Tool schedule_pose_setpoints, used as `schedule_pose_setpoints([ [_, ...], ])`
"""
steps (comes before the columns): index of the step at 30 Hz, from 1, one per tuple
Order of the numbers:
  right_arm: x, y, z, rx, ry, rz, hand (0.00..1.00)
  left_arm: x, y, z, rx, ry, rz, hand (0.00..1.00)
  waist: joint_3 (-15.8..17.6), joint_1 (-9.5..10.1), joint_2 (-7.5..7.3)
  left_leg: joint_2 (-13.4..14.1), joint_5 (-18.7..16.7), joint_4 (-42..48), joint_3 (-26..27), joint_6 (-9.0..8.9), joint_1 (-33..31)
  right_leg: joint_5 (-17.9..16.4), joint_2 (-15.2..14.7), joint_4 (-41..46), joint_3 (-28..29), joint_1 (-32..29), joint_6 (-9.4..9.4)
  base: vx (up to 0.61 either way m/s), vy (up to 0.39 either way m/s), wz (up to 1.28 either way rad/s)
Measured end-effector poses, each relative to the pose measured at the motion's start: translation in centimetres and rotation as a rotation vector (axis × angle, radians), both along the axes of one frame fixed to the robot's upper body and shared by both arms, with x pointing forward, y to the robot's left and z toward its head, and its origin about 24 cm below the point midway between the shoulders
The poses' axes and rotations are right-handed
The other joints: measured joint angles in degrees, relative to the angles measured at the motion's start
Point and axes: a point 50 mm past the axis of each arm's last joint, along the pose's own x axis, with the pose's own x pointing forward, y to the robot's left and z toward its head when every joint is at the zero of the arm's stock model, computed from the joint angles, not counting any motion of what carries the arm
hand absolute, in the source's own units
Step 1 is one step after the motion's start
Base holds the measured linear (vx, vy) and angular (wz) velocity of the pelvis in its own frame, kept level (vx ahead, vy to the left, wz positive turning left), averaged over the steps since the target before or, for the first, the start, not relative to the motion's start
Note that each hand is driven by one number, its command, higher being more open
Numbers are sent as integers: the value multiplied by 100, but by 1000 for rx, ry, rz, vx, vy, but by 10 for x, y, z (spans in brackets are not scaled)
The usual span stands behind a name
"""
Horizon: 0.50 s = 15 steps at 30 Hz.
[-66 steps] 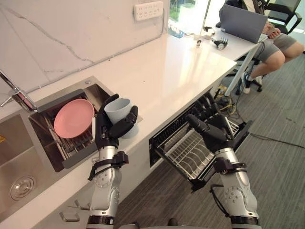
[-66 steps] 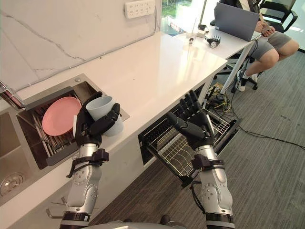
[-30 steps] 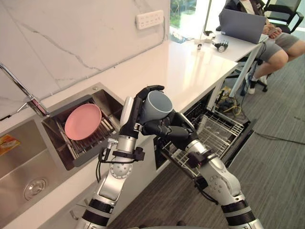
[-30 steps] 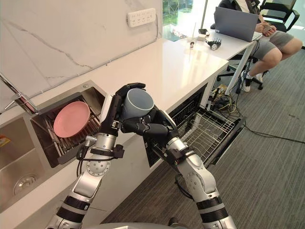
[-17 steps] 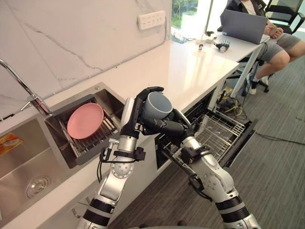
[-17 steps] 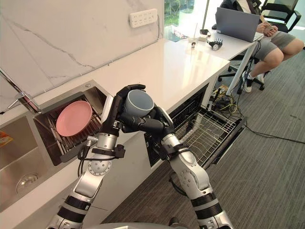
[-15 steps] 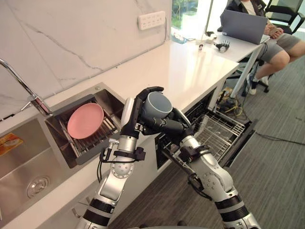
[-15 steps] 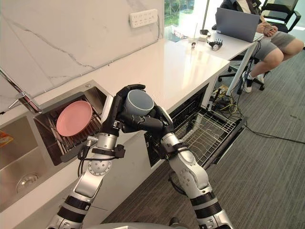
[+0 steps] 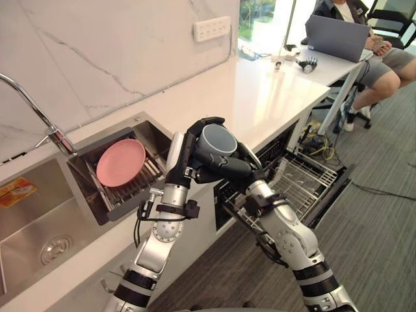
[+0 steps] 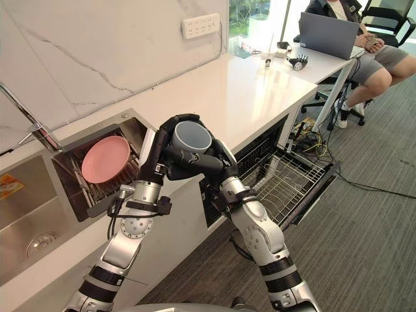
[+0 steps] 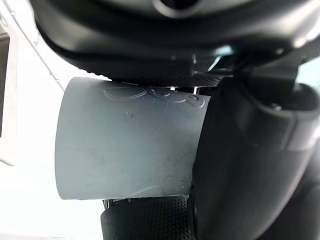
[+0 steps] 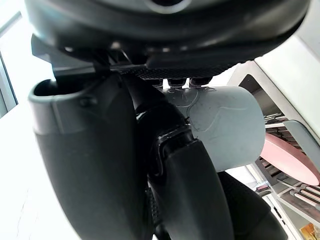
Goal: Walk over to the sink, pick up the cup, carry it to the dishwasher, place the cup inside the dishwasher, then close the dishwasher door
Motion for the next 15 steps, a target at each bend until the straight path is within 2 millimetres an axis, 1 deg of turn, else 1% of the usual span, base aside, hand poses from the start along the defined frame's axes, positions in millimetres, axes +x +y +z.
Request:
schedule_pose_setpoints([
  [5, 2, -3, -2, -2, 9, 35, 100, 0, 1, -1, 10, 9, -15, 0, -4, 4, -2, -10, 45, -51, -34, -4, 1, 9, -6, 0, -41, -2, 1, -18, -3, 4],
  [6, 3, -4, -2, -10, 7, 41, 0, 0, 0, -1, 13, 10, -19, 0, -5, 4, -2, -12, 58, -71, -40, -4, 9, 11, -8, 0, -48, -2, 3, 0, 0, 0],
  [11, 4, -8, -6, -35, 14, 68, 0, 0, 1, -2, 40, 20, -35, 0, -12, 2, -6, -16, 86, -105, -49, -4, 20, 20, -11, -1, -60, -2, 6, 0, 0, 0],
  [15, 7, -14, -9, -34, 38, 33, 0, 0, -1, -2, 51, 19, -49, 0, -18, 7, -8, -20, 89, -107, -57, -3, 17, 26, -16, -1, -70, -2, 6, 0, 0, 0],
])
